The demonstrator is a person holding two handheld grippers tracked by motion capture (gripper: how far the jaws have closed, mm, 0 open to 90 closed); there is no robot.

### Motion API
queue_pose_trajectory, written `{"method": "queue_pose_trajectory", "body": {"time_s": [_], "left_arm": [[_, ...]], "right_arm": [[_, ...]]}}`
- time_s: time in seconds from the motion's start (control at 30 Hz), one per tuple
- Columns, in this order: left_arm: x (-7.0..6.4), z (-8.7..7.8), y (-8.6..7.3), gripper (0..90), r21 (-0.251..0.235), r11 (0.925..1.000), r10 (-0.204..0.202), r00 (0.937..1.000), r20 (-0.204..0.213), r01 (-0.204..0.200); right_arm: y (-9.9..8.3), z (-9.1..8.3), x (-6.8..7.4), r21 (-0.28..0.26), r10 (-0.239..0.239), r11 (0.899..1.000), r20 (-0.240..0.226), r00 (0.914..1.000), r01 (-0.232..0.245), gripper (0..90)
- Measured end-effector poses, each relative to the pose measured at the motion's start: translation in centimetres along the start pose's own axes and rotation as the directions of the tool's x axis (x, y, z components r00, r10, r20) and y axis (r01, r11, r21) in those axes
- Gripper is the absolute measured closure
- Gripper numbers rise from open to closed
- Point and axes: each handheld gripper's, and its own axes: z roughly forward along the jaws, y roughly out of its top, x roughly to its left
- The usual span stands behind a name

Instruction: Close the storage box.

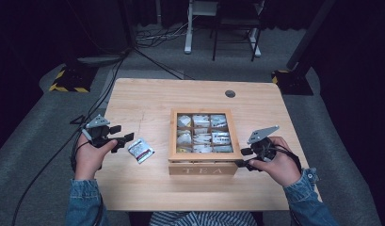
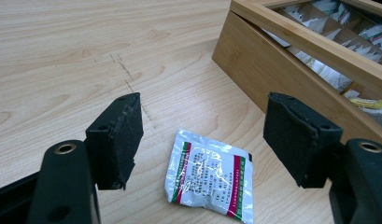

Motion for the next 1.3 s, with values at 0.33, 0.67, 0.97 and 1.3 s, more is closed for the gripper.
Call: {"method": "queue_pose_trajectory", "body": {"time_s": [0.33,0.67,0.97,1.3], "left_arm": [[0.0,0.1,0.0,29.5,0.005,1.0000,-0.001,1.0000,0.000,0.001],[0.0,0.1,0.0,29.5,0.002,1.0000,-0.002,1.0000,0.000,0.002],[-0.1,0.1,0.0,29.5,0.010,0.9999,0.003,1.0000,0.002,-0.003],[-0.2,-0.7,-0.6,29.3,0.009,1.0000,0.005,0.9999,-0.013,-0.004]], "right_arm": [[-0.1,0.7,0.0,0.028,0.002,1.000,-0.010,1.0000,-0.002,46.9],[-0.2,1.3,0.0,0.057,0.007,0.998,-0.008,0.9999,-0.006,42.7],[-0.2,0.6,-0.2,-0.016,0.027,1.000,0.000,0.9996,-0.027,35.7],[0.0,-0.4,-2.1,-0.187,0.055,0.981,0.004,0.9985,-0.054,35.0]]}}
